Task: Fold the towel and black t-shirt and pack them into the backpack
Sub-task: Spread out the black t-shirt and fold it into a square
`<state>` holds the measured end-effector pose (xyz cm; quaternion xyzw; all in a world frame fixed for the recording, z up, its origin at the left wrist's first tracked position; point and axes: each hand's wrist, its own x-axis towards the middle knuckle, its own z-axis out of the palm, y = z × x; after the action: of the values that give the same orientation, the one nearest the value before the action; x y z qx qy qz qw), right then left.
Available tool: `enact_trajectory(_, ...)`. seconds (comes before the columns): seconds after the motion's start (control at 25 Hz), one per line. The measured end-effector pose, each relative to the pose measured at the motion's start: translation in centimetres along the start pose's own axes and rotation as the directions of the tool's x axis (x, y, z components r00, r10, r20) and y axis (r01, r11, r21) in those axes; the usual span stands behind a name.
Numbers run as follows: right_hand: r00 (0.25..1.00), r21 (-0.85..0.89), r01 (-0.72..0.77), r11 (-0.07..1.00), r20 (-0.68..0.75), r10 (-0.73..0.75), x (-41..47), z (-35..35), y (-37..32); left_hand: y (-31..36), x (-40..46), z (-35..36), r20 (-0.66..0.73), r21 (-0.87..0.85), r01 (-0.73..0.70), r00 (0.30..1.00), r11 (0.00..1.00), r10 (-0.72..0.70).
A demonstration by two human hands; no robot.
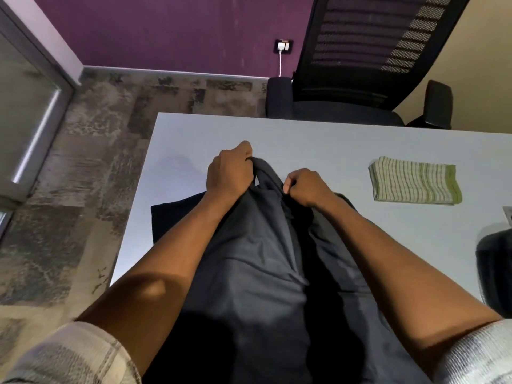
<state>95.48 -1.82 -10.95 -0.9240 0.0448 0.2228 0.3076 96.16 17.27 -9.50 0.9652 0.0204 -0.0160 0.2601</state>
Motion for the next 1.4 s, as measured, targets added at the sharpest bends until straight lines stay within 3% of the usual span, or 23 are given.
enact_trajectory(0.12,0.972,0.235,0.034,0.971,-0.236,0.023,0.0,-2.3,-1.6,1.3,-1.2,-1.4,-0.169,-0.112,-0.178,0.973,0.978,0.158)
enact_trajectory(0.16,0.975,0.342,0.023,0.939,-0.214,0.054,0.1,-3.1,-2.6,1.7,-1.7,-1.6,-0.187,-0.144,-0.247,0.958,0.958,0.218)
enact_trajectory(0.28,0.985,0.573,-0.144,0.807,0.158,0.063,-0.1,-4.9,-4.7,2.1,-3.0,-1.6,-0.212,-0.229,-0.393,0.913,0.891,0.349)
enact_trajectory(0.36,0.974,0.620,-0.134,0.773,0.227,-0.013,0.0,-5.7,-4.8,1.8,-3.3,-1.4,-0.209,-0.277,-0.413,0.907,0.868,0.365)
enact_trajectory(0.48,0.995,0.606,-0.013,0.796,0.085,-0.048,1.4,-6.6,-4.7,0.4,-3.6,-0.7,-0.111,-0.284,-0.363,0.932,0.887,0.346)
enact_trajectory(0.64,0.962,0.754,0.213,0.622,-0.272,0.001,3.9,-8.0,-4.6,-2.6,-4.7,1.3,-0.120,-0.218,-0.157,0.984,0.963,0.133)
enact_trajectory(0.72,0.898,0.561,0.246,0.790,-0.440,0.032,4.4,-7.8,-3.2,-4.4,-6.0,2.4,-0.076,-0.120,0.008,0.997,0.993,-0.017)
enact_trajectory(0.8,0.827,0.364,0.187,0.912,-0.560,0.054,3.7,-6.3,-1.4,-6.3,-7.7,3.6,-0.061,-0.021,0.130,0.990,0.991,-0.131)
enact_trajectory(0.88,0.834,0.278,0.187,0.942,-0.551,-0.003,2.2,-3.2,0.8,-7.9,-9.6,4.8,-0.041,0.065,0.260,0.965,0.963,-0.258)
enact_trajectory(1.0,0.908,0.078,0.234,0.969,-0.373,-0.189,-0.8,2.4,5.3,-10.1,-12.2,6.4,0.059,0.142,0.434,0.893,0.890,-0.445)
enact_trajectory(1.08,0.940,-0.128,0.164,0.978,-0.279,-0.195,-2.2,5.1,8.2,-11.7,-13.7,7.0,0.064,0.224,0.385,0.911,0.895,-0.407)
enact_trajectory(1.16,0.974,-0.234,0.000,0.972,-0.222,-0.053,-3.4,6.4,10.3,-13.7,-14.5,7.0,0.034,0.275,0.308,0.944,0.911,-0.330)
enact_trajectory(1.4,0.935,-0.229,-0.276,0.934,-0.289,0.205,-8.4,6.0,14.0,-17.9,-14.2,5.3,-0.001,0.287,0.194,0.979,0.938,-0.203)
